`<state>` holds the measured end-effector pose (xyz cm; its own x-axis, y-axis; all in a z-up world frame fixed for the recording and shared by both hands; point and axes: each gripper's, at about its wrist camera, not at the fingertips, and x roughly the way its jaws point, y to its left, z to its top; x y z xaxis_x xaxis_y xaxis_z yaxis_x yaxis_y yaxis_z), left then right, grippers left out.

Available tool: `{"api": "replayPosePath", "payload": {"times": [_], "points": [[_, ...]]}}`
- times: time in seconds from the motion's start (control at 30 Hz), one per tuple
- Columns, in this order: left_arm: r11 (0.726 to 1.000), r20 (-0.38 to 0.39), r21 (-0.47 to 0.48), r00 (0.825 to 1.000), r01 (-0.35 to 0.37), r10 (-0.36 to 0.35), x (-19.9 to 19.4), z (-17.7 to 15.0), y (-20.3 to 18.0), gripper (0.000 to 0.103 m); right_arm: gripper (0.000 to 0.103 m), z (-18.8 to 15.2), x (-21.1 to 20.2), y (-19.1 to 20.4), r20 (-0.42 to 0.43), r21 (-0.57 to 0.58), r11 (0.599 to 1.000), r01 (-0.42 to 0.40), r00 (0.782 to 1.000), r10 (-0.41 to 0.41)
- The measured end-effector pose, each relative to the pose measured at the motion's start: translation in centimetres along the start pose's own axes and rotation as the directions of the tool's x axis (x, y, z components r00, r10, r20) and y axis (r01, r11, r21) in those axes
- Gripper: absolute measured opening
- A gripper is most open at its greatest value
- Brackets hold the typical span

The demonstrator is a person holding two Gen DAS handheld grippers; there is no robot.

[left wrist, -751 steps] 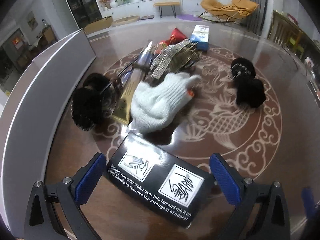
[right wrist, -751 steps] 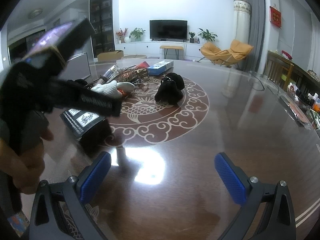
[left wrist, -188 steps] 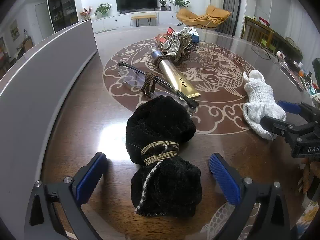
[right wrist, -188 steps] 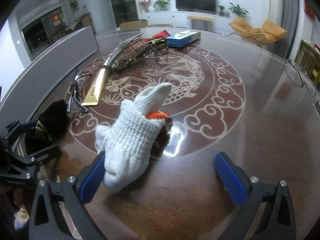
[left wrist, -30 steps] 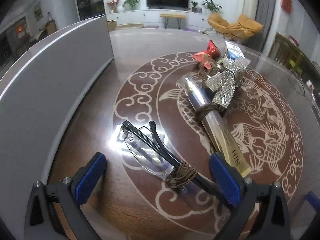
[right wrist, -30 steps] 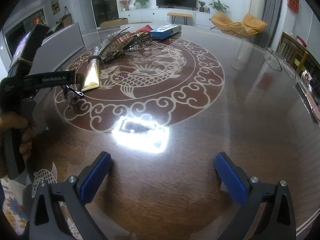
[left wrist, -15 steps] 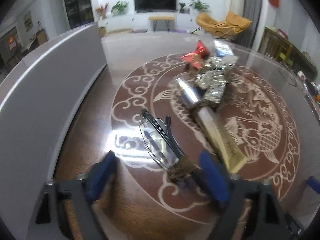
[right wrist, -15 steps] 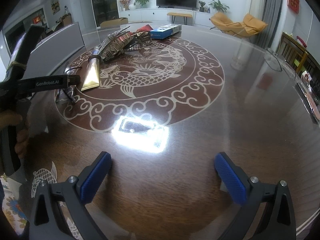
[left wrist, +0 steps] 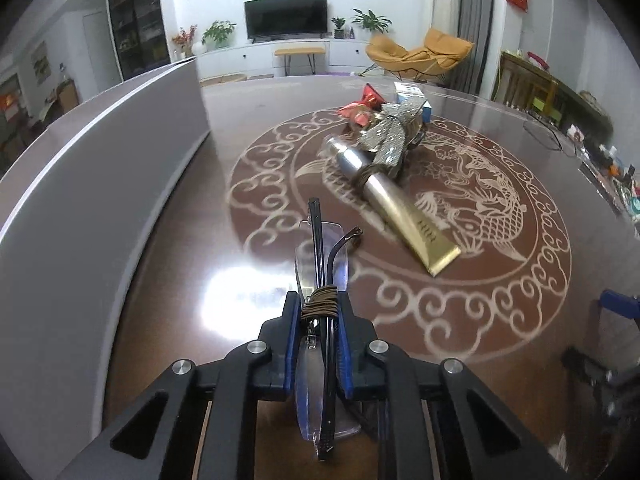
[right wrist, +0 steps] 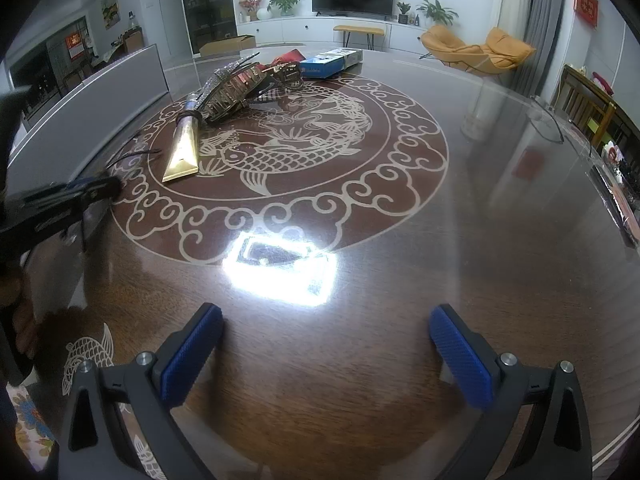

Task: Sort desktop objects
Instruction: 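Close the right gripper on the gold HIH tube while the left gripper holds the eyeglasses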

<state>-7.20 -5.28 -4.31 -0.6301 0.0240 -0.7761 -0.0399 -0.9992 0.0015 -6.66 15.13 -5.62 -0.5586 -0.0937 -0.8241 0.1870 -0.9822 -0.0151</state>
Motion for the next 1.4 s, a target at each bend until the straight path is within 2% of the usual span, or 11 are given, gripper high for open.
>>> {"api": "replayPosePath", "payload": {"times": [0.1, 0.2, 0.33, 0.5, 0.6, 0.77, 0.8, 0.93, 0.97, 1.2, 1.4], "points": [[1.000, 0.001, -0.013, 1.000, 0.000, 0.000, -1.0, -1.2, 0.5, 0.016, 0.103, 0.2, 0.1, 0.0, -0.002, -0.003, 1.000, -0.011, 1.000, 0.011], [1.000, 0.002, -0.025, 1.000, 0.011, -0.011, -1.5, -2.0, 0.9, 0.016, 0.103, 1.6, 0.4, 0.3, 0.021, 0.019, 0.988, -0.153, 0.988, 0.153], [0.999, 0.003, -0.036, 1.000, 0.024, -0.024, -1.9, -2.7, 1.5, 0.016, 0.103, 5.9, 1.9, 2.5, 0.023, 0.040, 0.971, -0.236, 0.972, 0.235], [0.998, 0.009, -0.047, 0.999, 0.033, -0.033, -3.0, -4.0, 2.3, 0.016, 0.091, 10.9, 4.9, 7.4, -0.021, -0.048, 0.964, -0.261, 0.965, 0.260], [0.997, 0.013, -0.061, 0.999, 0.042, -0.041, -3.3, -4.6, 2.8, 0.016, 0.091, 12.2, 6.5, 10.2, -0.063, -0.102, 0.953, -0.284, 0.958, 0.279], [0.998, 0.018, -0.059, 0.999, 0.029, -0.028, -3.3, -4.7, 2.7, 0.016, 0.084, 13.2, 8.4, 14.1, -0.086, -0.210, 0.957, -0.199, 0.979, 0.184], [0.998, 0.018, -0.055, 1.000, 0.027, -0.026, -3.3, -4.7, 2.6, 0.016, 0.074, 13.4, 8.5, 14.2, -0.078, -0.221, 0.959, -0.179, 0.983, 0.165], [0.998, 0.018, -0.052, 1.000, 0.022, -0.021, -3.3, -4.8, 2.5, 0.016, 0.036, 13.4, 8.2, 13.1, -0.044, -0.214, 0.964, -0.155, 0.988, 0.149], [0.999, 0.018, -0.050, 1.000, 0.019, -0.019, -3.3, -4.8, 2.5, 0.016, 0.030, 13.2, 8.1, 12.7, -0.039, -0.213, 0.965, -0.156, 0.988, 0.151], [0.999, 0.018, -0.042, 1.000, 0.013, -0.012, -3.2, -4.7, 2.4, 0.016, 0.029, 9.9, 5.7, 9.1, -0.006, -0.226, 0.957, -0.179, 0.983, 0.183], [0.999, 0.012, -0.008, 0.999, 0.052, -0.052, -3.2, -4.4, 0.2, 0.016, 0.029, 4.7, 2.0, 2.4, 0.024, -0.197, 0.968, -0.156, 0.986, 0.164]]}}
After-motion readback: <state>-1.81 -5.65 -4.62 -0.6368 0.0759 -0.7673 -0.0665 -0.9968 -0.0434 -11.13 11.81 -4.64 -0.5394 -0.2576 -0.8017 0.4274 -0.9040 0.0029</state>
